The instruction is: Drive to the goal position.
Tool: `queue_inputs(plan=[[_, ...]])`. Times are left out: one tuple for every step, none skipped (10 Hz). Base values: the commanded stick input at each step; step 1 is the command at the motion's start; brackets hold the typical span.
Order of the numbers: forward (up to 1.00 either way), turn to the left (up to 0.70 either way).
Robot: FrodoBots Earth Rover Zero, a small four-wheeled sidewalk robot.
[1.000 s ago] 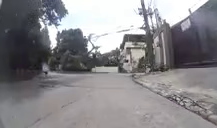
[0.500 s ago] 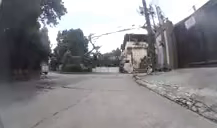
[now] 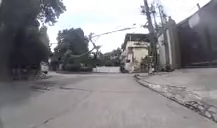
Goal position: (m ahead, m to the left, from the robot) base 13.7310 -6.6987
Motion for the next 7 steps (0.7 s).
queue_inputs(plan=[[0.50,-0.42],[0.50,-0.25],[0.50,-0.02],[0.50,0.00],[0.50,0.00],[0.50,0.00],[0.50,0.00]])
